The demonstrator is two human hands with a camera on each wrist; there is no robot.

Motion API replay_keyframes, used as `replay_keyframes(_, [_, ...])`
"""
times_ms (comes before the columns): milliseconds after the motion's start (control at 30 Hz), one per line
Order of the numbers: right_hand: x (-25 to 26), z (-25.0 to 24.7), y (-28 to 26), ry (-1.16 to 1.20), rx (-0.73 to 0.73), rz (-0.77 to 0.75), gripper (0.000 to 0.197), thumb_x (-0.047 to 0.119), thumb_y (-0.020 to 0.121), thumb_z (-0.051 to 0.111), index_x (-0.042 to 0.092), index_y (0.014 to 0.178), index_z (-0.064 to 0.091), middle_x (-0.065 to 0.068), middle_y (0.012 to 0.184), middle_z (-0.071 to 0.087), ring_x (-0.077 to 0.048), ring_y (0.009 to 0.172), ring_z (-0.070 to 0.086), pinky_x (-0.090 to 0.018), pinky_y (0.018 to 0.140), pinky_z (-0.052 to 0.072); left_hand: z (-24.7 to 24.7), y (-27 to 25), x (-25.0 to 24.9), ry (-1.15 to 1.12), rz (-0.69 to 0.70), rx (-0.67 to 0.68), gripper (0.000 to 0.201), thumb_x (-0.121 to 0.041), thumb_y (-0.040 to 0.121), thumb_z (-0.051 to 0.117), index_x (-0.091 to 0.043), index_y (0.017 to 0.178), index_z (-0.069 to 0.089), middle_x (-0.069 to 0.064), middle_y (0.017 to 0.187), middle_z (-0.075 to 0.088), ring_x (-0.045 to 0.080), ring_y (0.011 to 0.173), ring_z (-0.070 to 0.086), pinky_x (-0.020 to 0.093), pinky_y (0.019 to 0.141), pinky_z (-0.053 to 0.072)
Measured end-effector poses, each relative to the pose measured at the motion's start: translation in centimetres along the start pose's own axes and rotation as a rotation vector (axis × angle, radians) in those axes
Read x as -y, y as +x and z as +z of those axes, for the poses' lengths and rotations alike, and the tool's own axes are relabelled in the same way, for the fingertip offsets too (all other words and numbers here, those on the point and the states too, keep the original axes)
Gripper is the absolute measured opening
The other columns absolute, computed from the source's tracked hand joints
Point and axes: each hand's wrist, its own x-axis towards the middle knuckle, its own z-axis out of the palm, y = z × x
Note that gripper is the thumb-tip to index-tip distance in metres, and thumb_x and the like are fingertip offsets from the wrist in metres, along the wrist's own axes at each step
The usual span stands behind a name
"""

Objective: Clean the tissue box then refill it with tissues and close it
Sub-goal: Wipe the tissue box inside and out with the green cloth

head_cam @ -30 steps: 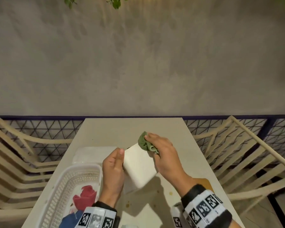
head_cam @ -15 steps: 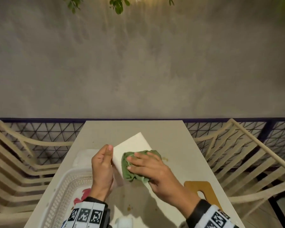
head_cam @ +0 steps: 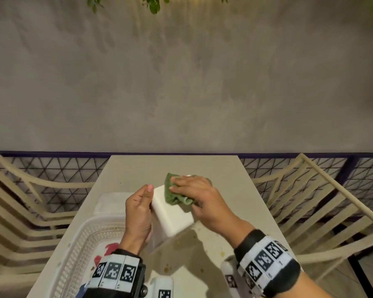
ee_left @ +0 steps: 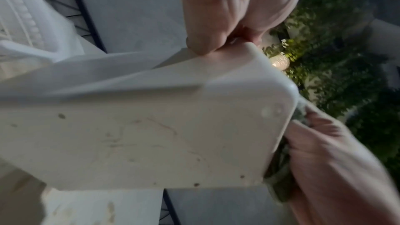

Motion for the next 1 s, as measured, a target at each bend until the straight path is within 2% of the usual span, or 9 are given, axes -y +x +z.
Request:
replay_keyframes(100, [1.2,0.0,-1.6,0.026,0.197,-0.182,0.040,-0.007,0.077,0.067,0.013,0.111,0.068,-0.002,0.124,0.064,-0.015,0.125,0.048,-0.033,0.106,0.030,-0.5,0.7,-0.8,-0.070,-0.020,-0.025,0.029,-0.017,0.088,0.051,-0.010,0.059,0.054,0.001,0.052,0.054,0.013,0.051,0.049,0.026,0.053,0.044])
replay_keyframes(167, [-0.7,-1.9,-2.1,0.053,0.204,-0.163,0.025,0.006,0.085,0.065,0.011,0.109,0.069,-0.003,0.123,0.064,-0.014,0.123,0.050,-0.033,0.105,0.033,-0.5,0.4,-1.0,-0.051,-0.023,0.002,0.026,-0.019,0.085,0.051,-0.008,0.061,0.048,-0.001,0.051,0.050,0.011,0.050,0.044,0.027,0.053,0.039])
replay_keyframes(267, [-1.6,-2.5,0.3,0.005,0.067,-0.009,0.033,0.003,0.073,0.069,0.009,0.106,0.071,-0.009,0.118,0.066,-0.015,0.114,0.054,-0.038,0.095,0.042,0.9,-0.2,-0.6,0.051,-0.029,0.028,0.030,-0.012,0.092,0.045,-0.007,0.064,0.053,-0.003,0.051,0.058,0.011,0.050,0.049,0.027,0.052,0.041])
replay_keyframes(333, [0.7,-0.9,1.1,-0.013,0.101,-0.083,0.044,-0.008,0.064,0.066,0.008,0.105,0.071,-0.010,0.116,0.067,-0.018,0.113,0.055,-0.035,0.095,0.042,1.3,-0.3,-0.6,0.016,-0.055,0.008,0.030,-0.009,0.094,0.043,-0.005,0.072,0.062,-0.001,0.056,0.067,0.010,0.053,0.059,0.024,0.054,0.051])
replay_keyframes(433, [1.3,-0.6,-1.8,0.050,0.256,-0.255,0.037,-0.009,0.077,0.062,0.010,0.108,0.070,-0.004,0.123,0.064,-0.017,0.123,0.051,-0.035,0.104,0.035,0.5,0.0,-0.8,-0.083,-0.101,-0.030,0.041,-0.008,0.094,0.043,-0.013,0.058,0.063,-0.001,0.049,0.063,0.008,0.047,0.058,0.019,0.051,0.051])
replay_keyframes(567, [-1.9,-2.0,-1.3,0.097,0.157,-0.024,0.043,-0.012,0.069,0.062,0.009,0.105,0.071,-0.007,0.121,0.065,-0.013,0.118,0.054,-0.041,0.099,0.041,0.4,-0.2,-0.7,-0.074,-0.130,-0.058,0.033,-0.009,0.094,0.043,-0.007,0.063,0.055,-0.001,0.049,0.061,0.008,0.045,0.054,0.019,0.049,0.048])
replay_keyframes(733, [1.6,-0.8,-1.9,0.118,0.297,-0.238,0.037,-0.012,0.076,0.062,0.009,0.106,0.071,-0.005,0.122,0.065,-0.018,0.123,0.051,-0.037,0.104,0.036,-0.3,0.6,-1.3,-0.152,-0.092,-0.132,0.039,-0.010,0.093,0.047,-0.014,0.056,0.059,-0.001,0.052,0.060,0.010,0.051,0.056,0.025,0.056,0.051])
replay_keyframes(900, [-0.4,-2.9,0.4,0.080,0.146,-0.060,0.026,0.001,0.076,0.065,0.004,0.101,0.073,-0.013,0.117,0.067,-0.016,0.114,0.054,-0.039,0.097,0.041,0.5,0.5,-1.3,-0.070,-0.069,-0.121,0.039,-0.010,0.094,0.046,-0.013,0.056,0.056,-0.001,0.052,0.057,0.010,0.052,0.050,0.025,0.055,0.046])
replay_keyframes(1000, [2.5,-0.2,0.1,0.045,0.279,-0.249,0.030,-0.004,0.077,0.065,0.006,0.105,0.071,-0.010,0.119,0.066,-0.020,0.119,0.051,-0.033,0.102,0.035,0.4,0.5,-1.1,-0.055,-0.084,-0.150,0.037,-0.014,0.093,0.048,-0.015,0.057,0.056,0.011,0.061,0.050,0.018,0.059,0.048,0.030,0.057,0.045])
